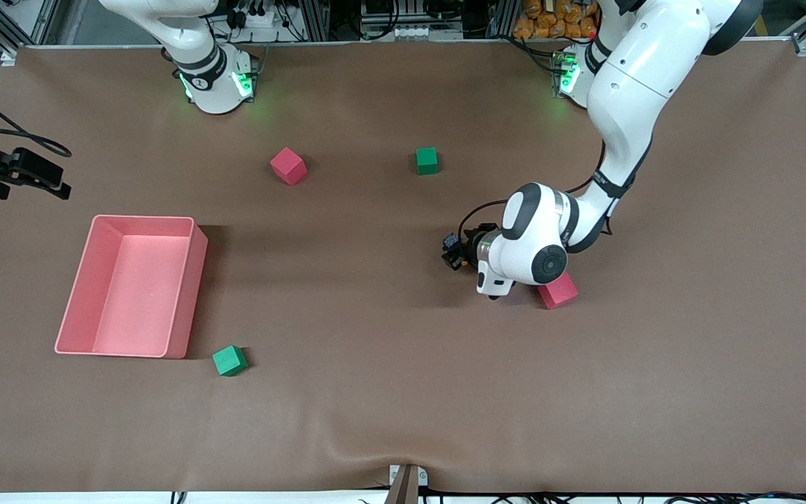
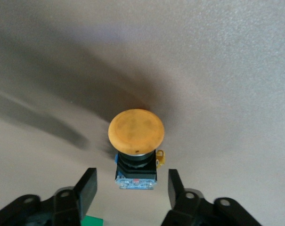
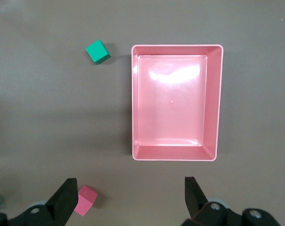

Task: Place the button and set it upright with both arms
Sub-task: 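Lower the left gripper over the button and grasp it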

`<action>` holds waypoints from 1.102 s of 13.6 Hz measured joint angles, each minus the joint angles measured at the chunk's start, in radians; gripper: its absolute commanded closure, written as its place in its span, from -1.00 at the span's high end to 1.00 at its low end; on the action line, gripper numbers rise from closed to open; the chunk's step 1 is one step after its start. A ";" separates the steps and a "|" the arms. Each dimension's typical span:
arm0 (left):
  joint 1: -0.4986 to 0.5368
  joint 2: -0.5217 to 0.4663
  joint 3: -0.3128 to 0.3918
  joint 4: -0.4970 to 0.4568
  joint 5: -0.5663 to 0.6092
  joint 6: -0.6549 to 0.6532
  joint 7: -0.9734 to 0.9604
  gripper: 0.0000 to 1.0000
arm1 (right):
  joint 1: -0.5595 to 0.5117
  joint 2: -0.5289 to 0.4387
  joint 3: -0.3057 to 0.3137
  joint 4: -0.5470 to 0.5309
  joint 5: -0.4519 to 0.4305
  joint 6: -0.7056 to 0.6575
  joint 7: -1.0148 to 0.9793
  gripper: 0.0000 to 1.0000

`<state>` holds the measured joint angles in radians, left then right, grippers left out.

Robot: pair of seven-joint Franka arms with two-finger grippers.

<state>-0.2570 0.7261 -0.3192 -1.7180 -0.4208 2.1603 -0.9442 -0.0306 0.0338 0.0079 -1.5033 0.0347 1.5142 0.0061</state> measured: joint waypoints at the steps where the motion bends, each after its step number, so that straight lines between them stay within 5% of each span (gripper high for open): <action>1: 0.000 0.000 0.000 0.000 -0.001 0.001 0.000 0.29 | 0.000 0.000 0.001 0.000 0.000 0.000 0.000 1.00; 10: -0.004 0.012 -0.001 -0.007 -0.004 0.024 0.000 0.10 | 0.001 0.000 0.001 0.000 0.000 0.000 0.000 1.00; 15: -0.004 0.014 -0.001 -0.009 -0.005 0.038 0.000 -0.58 | 0.001 0.000 0.001 0.000 0.000 0.000 0.000 1.00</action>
<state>-0.2611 0.7400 -0.3201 -1.7274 -0.4254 2.1984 -0.9441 -0.0299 0.0341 0.0092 -1.5033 0.0347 1.5141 0.0061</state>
